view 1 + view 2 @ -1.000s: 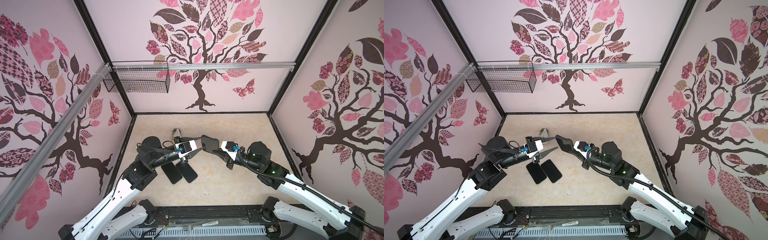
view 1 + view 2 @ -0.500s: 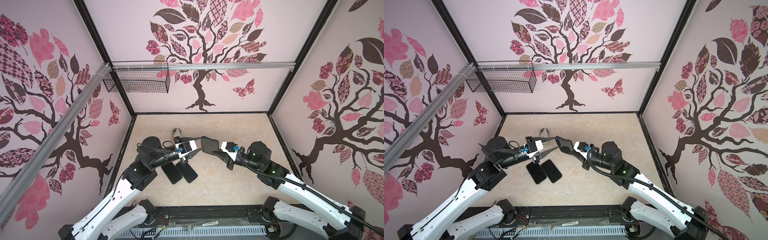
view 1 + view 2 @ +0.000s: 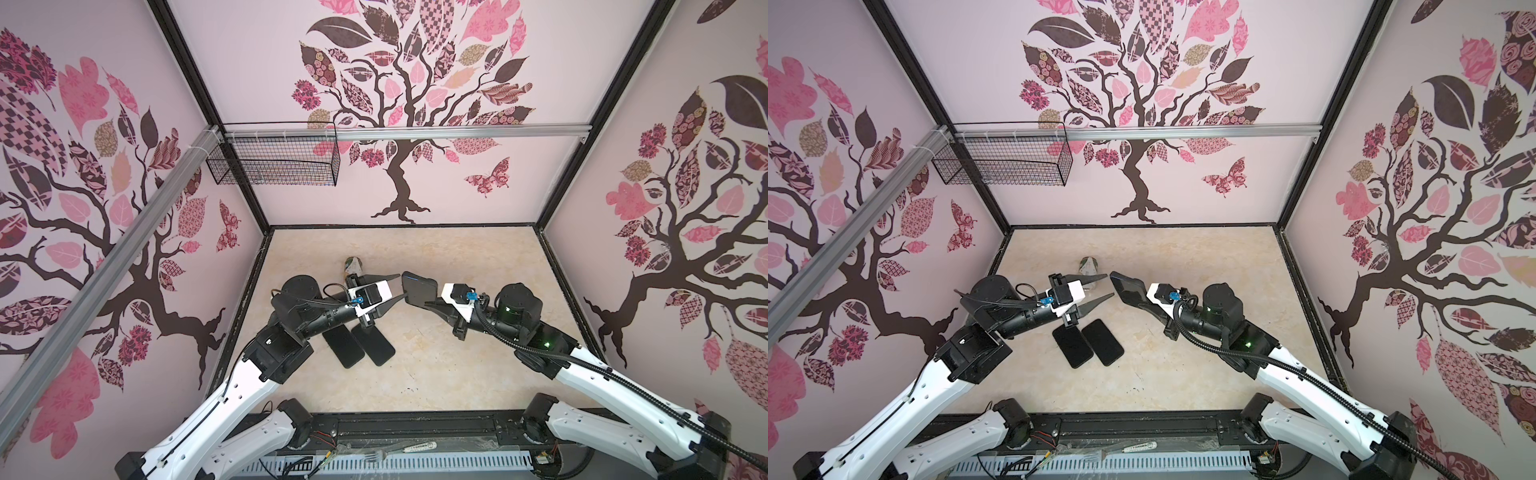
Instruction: Take the phone out of the phone case
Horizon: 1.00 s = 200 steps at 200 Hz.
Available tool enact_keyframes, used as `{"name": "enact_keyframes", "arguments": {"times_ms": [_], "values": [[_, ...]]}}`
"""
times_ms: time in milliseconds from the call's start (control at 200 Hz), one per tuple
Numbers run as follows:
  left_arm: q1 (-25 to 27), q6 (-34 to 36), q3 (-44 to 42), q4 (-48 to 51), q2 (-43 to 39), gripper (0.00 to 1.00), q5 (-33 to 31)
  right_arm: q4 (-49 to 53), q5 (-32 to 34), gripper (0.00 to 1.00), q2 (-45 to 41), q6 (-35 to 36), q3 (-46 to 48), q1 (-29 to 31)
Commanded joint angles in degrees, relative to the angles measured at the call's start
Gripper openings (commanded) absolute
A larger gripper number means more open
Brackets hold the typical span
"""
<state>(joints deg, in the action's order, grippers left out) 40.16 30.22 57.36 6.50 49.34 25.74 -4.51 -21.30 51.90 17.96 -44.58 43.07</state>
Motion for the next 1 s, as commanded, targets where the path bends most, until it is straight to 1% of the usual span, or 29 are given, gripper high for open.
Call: {"name": "enact_keyframes", "arguments": {"times_ms": [0,330,610,800,995], "values": [[0.2,0.2,-1.5,-0.7,-0.1,0.41,0.1,-3.6,-1.8,0.00,-1.2,-0.5,-2.3,0.2],[0.3,-0.2,-0.9,-0.7,1.3,0.41,3.8,-2.7,-4.0,0.00,0.1,-0.5,-3.5,0.3],[0.8,-0.4,-0.9,-0.6,1.8,0.41,4.9,-2.3,-5.3,0.00,0.8,-0.3,-3.8,0.4],[1.4,0.4,-0.4,1.1,2.9,0.40,5.7,-1.7,-6.4,0.00,1.1,1.3,-4.2,0.6],[2.2,1.6,0.0,3.4,3.9,0.35,6.4,-1.2,-6.7,0.00,1.5,2.0,-4.8,0.8]]}}
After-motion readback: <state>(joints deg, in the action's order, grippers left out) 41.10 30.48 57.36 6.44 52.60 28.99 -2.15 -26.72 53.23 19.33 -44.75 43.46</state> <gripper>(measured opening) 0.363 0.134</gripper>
